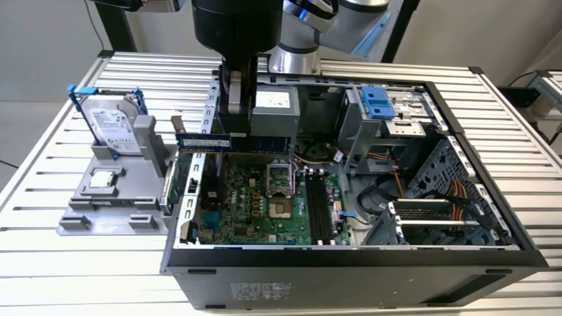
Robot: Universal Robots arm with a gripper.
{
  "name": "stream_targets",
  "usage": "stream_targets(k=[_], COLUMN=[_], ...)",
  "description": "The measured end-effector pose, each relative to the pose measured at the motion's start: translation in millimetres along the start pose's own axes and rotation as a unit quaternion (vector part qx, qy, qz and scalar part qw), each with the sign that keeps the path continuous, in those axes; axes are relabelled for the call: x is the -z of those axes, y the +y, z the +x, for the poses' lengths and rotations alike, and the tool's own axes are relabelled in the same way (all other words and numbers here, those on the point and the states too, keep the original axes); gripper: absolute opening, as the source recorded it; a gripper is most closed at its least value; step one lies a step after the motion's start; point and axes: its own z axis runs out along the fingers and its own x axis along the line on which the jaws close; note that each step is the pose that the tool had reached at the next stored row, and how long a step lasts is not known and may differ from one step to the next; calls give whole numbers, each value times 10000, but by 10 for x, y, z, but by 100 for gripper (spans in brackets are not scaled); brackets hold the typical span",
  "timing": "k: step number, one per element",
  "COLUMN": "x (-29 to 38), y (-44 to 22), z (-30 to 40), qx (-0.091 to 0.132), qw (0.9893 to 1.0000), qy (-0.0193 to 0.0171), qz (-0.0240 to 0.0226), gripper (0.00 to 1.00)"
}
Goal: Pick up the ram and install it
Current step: 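Pick up the ram and move it above insertion slot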
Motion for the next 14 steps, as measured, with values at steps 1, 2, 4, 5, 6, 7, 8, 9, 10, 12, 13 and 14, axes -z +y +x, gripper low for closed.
stream_targets(k=[1,2,4,5,6,7,8,9,10,12,13,14], x=[0,0,0,0,0,1,0,0,1,1,1,1], y=[0,0,-3,-9,-17,-24,-32,-42,-52,-71,-82,-95], z=[0,0,0,0,-1,-1,-1,-1,-1,-1,-2,-2], qx=[0,0,0,1,0,0,0,0,0,0,1,0], qw=[10000,10000,10000,10000,10000,10000,10000,10000,10000,10000,10000,10000], qy=[0,0,0,0,0,0,0,-1,0,0,0,0], qz=[0,0,0,1,1,0,0,1,0,0,0,0], gripper=[0,0,0,0,0,0,0,0,0,0,0,0])
